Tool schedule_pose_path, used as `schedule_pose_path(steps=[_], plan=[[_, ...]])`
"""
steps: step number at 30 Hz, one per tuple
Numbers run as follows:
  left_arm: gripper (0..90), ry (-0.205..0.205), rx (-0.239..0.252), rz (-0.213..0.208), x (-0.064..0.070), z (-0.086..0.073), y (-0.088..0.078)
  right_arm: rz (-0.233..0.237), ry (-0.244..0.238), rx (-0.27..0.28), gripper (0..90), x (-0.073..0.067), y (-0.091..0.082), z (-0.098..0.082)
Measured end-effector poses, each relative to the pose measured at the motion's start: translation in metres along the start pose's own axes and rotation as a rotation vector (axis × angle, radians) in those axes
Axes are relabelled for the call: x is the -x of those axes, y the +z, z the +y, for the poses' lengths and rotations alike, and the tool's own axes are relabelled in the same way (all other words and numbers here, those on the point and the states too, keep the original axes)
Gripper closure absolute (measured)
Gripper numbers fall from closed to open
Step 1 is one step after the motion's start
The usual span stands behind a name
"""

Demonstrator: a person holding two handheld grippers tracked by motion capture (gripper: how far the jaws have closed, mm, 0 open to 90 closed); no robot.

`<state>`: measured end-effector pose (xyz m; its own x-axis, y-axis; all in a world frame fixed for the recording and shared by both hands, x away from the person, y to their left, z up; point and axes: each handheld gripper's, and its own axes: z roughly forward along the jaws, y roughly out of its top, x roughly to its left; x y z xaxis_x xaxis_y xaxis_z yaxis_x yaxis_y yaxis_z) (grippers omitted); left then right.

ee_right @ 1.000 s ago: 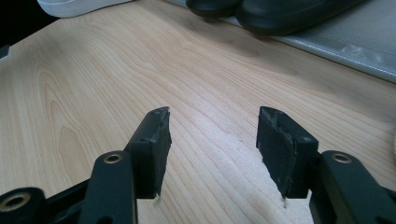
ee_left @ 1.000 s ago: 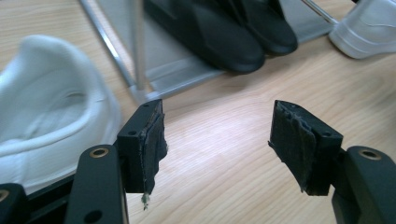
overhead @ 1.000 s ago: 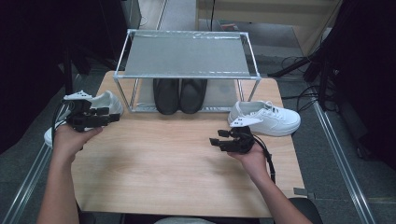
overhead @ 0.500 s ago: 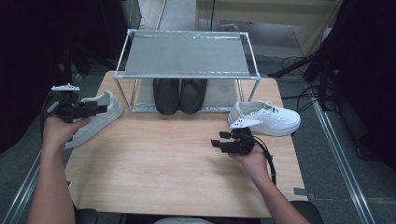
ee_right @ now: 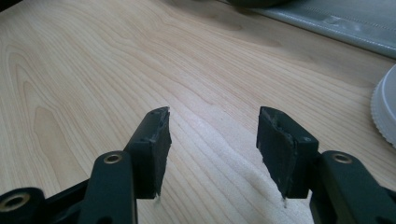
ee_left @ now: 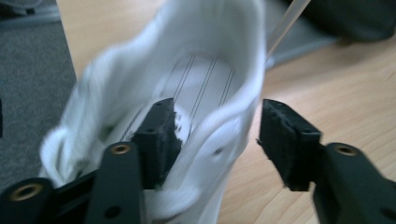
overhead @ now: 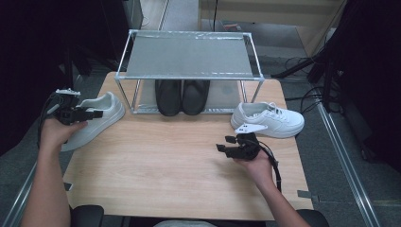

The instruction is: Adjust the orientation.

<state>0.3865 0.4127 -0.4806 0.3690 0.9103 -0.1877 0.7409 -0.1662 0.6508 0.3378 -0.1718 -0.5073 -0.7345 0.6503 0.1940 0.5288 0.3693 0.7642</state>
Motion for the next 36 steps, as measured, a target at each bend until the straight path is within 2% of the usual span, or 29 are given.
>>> schedule_pose_path(steps=[2, 4, 6, 11, 16, 19, 21, 26, 29, 36], plan=[[52.7, -0.008, 0.043, -0.025, -0.003, -0.005, 0.0, 0.0, -0.004, -0.007, 45.3, -0.001, 0.001, 0.0], [57.0, -0.021, 0.05, -0.045, -0.003, -0.006, -0.002, -0.002, -0.01, -0.008, 45.3, -0.001, 0.003, 0.0], [62.6, -0.003, 0.051, -0.053, -0.002, -0.007, -0.003, -0.001, -0.011, -0.01, 45.3, -0.002, 0.004, 0.0], [72.4, -0.011, 0.052, -0.075, -0.003, -0.007, -0.004, -0.003, -0.01, -0.011, 45.3, 0.0, 0.005, 0.0], [78.8, -0.062, 0.052, -0.098, 0.003, -0.004, -0.003, -0.001, -0.001, -0.012, 44.5, 0.002, 0.004, 0.0], [79.9, -0.064, 0.05, -0.038, 0.008, -0.002, -0.006, 0.002, 0.0, -0.002, 44.3, 0.002, 0.003, 0.0], [80.4, -0.076, 0.064, -0.029, 0.01, -0.003, -0.008, 0.005, -0.002, 0.0, 44.1, 0.001, 0.002, 0.001], [80.8, -0.119, 0.104, -0.055, 0.013, -0.007, -0.022, 0.013, 0.003, 0.015, 44.0, 0.001, 0.001, 0.002], [80.8, -0.129, 0.11, -0.055, 0.017, -0.008, -0.029, 0.018, 0.005, 0.022, 43.9, 0.002, 0.0, 0.003], [80.9, -0.107, 0.098, -0.033, 0.032, -0.012, -0.039, 0.034, -0.004, 0.021, 43.7, 0.003, 0.003, 0.007]])
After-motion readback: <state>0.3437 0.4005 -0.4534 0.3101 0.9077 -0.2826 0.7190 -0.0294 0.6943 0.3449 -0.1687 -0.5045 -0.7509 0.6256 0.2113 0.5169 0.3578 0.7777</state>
